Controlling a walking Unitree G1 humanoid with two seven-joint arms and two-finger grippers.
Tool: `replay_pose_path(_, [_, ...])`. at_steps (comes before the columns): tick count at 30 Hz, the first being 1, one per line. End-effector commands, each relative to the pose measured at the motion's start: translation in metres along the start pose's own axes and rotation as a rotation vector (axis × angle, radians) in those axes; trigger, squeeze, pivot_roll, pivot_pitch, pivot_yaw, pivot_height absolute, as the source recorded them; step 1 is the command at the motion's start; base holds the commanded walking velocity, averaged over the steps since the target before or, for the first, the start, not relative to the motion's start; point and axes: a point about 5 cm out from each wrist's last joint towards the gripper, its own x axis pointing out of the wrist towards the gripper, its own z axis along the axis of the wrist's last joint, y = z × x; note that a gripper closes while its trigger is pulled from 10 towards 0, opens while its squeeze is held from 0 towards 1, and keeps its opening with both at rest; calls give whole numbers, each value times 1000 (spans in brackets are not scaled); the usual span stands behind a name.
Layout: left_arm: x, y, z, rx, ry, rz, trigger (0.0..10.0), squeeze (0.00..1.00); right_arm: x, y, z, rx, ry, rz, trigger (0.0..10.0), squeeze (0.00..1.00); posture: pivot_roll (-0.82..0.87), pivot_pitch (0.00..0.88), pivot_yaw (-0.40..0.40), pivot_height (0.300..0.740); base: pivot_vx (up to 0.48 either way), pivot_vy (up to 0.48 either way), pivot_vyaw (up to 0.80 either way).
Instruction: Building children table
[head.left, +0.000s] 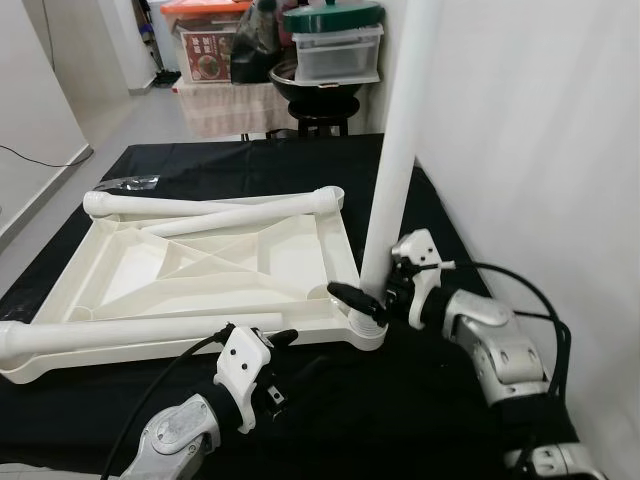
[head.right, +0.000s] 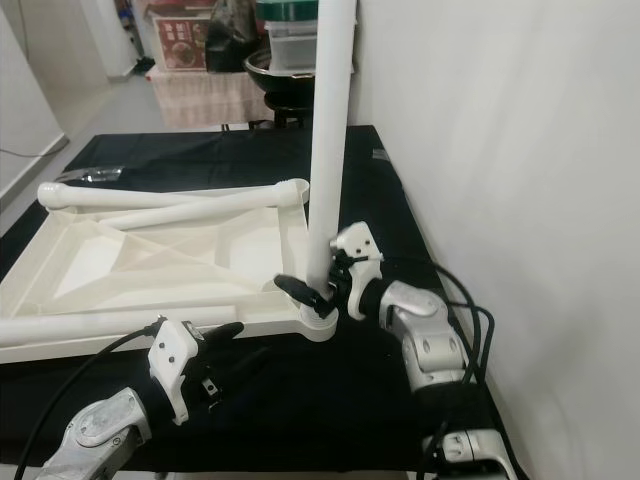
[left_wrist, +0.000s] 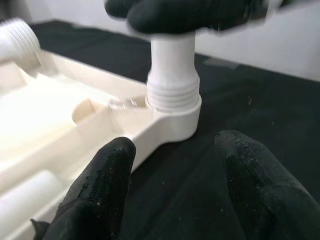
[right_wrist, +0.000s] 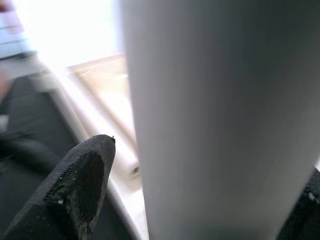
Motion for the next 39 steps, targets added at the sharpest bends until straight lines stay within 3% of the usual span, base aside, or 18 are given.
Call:
replay_pose_path(1, [-1,-3,-7,-3,27,1,10000,0,-2,-7,3,-1,10,84,10000,0,-53,58,7,740,0,0,0])
replay_pose_path(2, [-2,-3,-7,0,27,2,10000,0,-2,-8,3,-5,16,89,10000,0,-53,58,7,740,0,0,0])
replay_pose_path(3, [-2,-3,-8,1,25,12,10000,0,-1,-11,3,5,20,103,0,0,-42,58,2,740,0,0,0])
replay_pose_path(8, [-4,-2,-8,15,20,37,10000,0,-3,-15,1,52,26,139,0,0,-31,63,-4,740,0,0,0])
replay_pose_path(12, [-5,0,-8,39,13,81,10000,0,-14,-17,-19,50,94,81,0,0,-29,71,-9,740,0,0,0])
replay_pose_path(15, [-7,-2,-6,39,9,80,10000,0,-25,-9,-51,84,215,-84,0,0,-51,85,-10,740,0,0,0])
replay_pose_path(18, [-7,-3,-5,38,7,81,10000,0,-26,-7,-58,92,236,-126,0,0,-51,85,-10,740,0,0,0])
replay_pose_path(20, [-12,-5,-4,21,3,80,10000,0,-29,3,-73,84,314,-577,0,0,-72,107,-3,740,0,0,0])
replay_pose_path(21, [-12,-5,-4,21,3,80,10000,0,-29,3,-73,84,314,-577,0,0,-72,107,-3,740,0,0,0])
replay_pose_path(22, [-14,-8,-2,-15,-3,70,10000,0,-23,28,-74,112,298,-662,0,0,-64,121,11,740,0,0,0])
replay_pose_path(23, [-14,-8,-2,-15,-3,70,10000,0,-23,28,-74,112,298,-662,0,0,-64,121,11,740,0,0,0])
replay_pose_path(25, [-17,-16,1,-83,-20,4,10000,0,-16,49,-67,97,255,-689,0,0,-79,113,37,740,0,0,0])
replay_pose_path(28, [-16,-21,1,-123,-26,-64,10000,0,-15,38,-64,77,243,-687,0,0,-74,109,30,740,0,0,0])
replay_pose_path(29, [-16,-22,1,-130,-27,-89,10000,0,-14,29,-59,83,218,-683,10000,0,-75,110,27,740,0,0,0])
replay_pose_path(32, [-15,-22,-1,-141,-27,-109,10000,0,-11,19,-48,87,163,-648,10000,0,-76,110,27,740,0,0,0])
replay_pose_path(33, [-15,-21,-1,-143,-27,-109,10000,0,-8,17,-42,94,116,-601,10000,1000,-76,110,27,740,0,0,0])
replay_pose_path(36, [-14,-21,-2,-148,-28,-114,10000,0,-2,18,-21,91,-20,-447,10000,1000,-63,100,27,740,0,0,0])
replay_pose_path(39, [-13,-22,-2,-154,-28,-122,10000,0,-3,21,-11,71,-68,-356,10000,1000,-65,94,24,740,0,0,0])
